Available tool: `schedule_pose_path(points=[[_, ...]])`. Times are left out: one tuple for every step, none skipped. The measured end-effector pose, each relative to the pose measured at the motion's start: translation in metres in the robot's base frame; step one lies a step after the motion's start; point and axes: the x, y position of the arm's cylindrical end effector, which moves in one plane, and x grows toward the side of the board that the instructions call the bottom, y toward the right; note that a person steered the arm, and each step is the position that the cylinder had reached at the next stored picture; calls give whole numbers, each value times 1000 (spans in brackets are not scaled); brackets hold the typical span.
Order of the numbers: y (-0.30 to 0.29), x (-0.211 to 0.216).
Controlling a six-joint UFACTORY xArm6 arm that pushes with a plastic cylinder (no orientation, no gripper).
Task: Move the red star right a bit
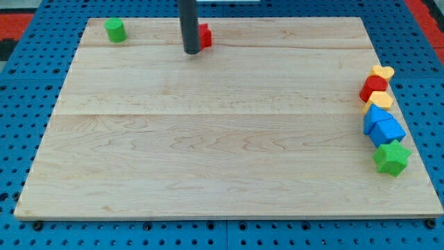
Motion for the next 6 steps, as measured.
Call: schedule_pose_path(points=[[21, -6], [31, 6], [-59, 4], [-56, -36], [5, -40], [19, -35]])
